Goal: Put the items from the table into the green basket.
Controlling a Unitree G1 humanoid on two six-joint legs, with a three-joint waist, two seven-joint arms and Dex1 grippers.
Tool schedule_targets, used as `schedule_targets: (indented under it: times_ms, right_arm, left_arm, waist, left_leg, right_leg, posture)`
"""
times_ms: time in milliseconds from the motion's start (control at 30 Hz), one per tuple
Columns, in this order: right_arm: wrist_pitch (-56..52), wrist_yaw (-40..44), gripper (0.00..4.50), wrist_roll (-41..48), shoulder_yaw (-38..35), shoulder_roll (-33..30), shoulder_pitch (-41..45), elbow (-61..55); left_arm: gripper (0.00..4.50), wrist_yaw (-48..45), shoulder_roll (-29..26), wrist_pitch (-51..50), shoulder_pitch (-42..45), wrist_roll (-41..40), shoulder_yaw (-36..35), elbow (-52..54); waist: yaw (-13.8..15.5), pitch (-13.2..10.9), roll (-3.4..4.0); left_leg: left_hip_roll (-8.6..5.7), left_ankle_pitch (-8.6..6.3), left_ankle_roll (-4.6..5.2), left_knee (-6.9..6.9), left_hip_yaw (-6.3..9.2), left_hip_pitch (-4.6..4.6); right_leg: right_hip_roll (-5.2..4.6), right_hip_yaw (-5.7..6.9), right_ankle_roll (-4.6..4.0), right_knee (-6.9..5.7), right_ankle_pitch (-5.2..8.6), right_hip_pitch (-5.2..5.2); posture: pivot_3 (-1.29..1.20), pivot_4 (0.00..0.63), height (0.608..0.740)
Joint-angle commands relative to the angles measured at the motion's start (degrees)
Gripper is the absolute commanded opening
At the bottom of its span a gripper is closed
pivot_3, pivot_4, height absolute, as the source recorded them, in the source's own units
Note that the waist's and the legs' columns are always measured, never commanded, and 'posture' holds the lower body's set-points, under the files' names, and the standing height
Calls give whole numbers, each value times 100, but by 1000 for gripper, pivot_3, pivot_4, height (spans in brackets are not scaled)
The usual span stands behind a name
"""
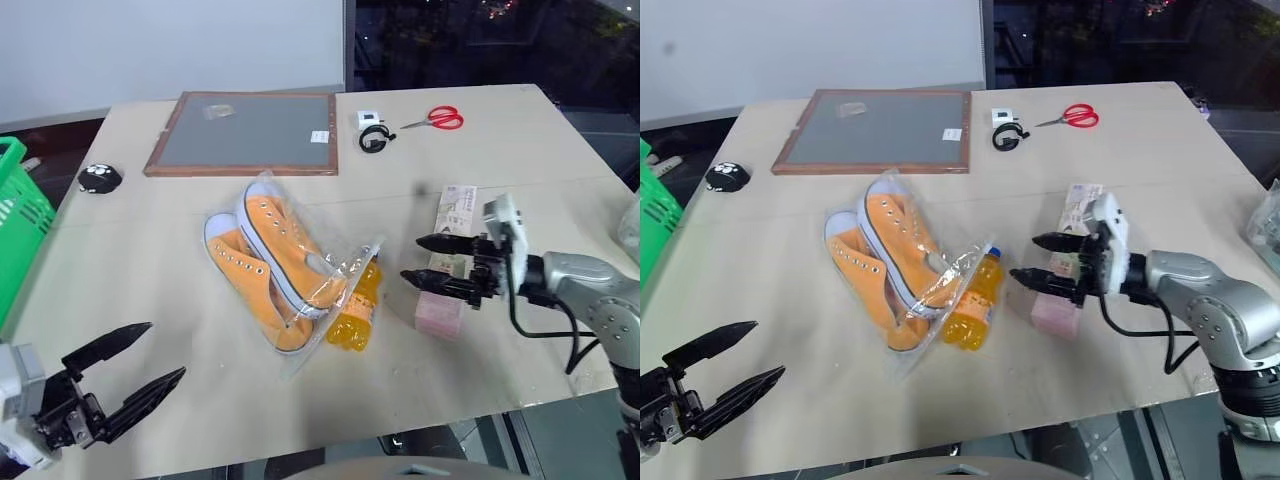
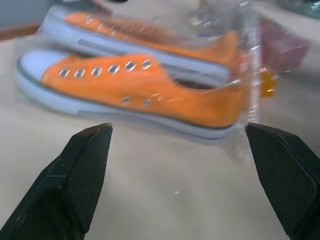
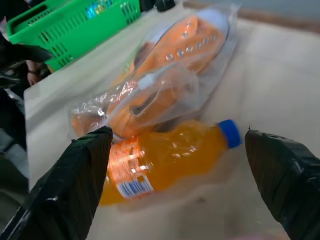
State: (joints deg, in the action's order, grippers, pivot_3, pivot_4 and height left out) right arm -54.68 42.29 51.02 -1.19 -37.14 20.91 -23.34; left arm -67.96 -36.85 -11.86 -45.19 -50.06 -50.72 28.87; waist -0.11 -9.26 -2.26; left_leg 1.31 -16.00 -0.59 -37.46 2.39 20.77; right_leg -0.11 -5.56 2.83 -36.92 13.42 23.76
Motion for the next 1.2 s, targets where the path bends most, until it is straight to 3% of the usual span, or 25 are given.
schedule_targets:
  times_ms: [33,233,467,767,800,1200]
  right_arm:
    - [-411,-250,4500,277,-71,160,391,162]
    - [-786,-285,4500,280,199,510,926,568]
    - [-1111,-247,4500,348,417,837,1199,658]
    - [-1397,-835,238,179,407,1203,1325,646]
    - [-1386,-877,36,124,421,1201,1339,656]
    - [-1257,-925,36,433,17,1332,1913,419]
  left_arm:
    - [4393,-49,46,-76,-270,-433,-675,366]
    - [4393,-467,340,-107,-975,-776,-1516,217]
    - [4393,-720,707,70,-1253,-751,-1693,59]
    - [4500,-685,895,129,-1275,-827,-1672,134]
    - [4500,-667,888,134,-1247,-813,-1649,119]
    - [4500,-578,781,107,-997,-872,-1503,1]
  waist:
    - [49,7,-6]
    - [166,16,-10]
    - [337,41,-11]
    - [415,126,-14]
    - [415,129,-13]
    - [401,162,1]
  left_leg:
    - [0,0,0,0,1,0]
    - [1,0,0,1,6,4]
    - [1,0,0,1,11,4]
    - [0,0,0,0,15,6]
    - [0,0,0,0,16,5]
    - [1,0,0,0,18,5]
  right_leg:
    - [0,2,0,0,0,-1]
    - [1,9,-9,2,-5,0]
    - [2,15,0,3,2,0]
    - [1,19,0,3,2,-1]
    - [2,19,0,3,3,-1]
    - [3,22,0,3,3,-1]
  posture:
    - [242,83,740]
    - [303,72,740]
    - [348,70,740]
    - [349,66,740]
    - [349,66,740]
    - [313,66,740]
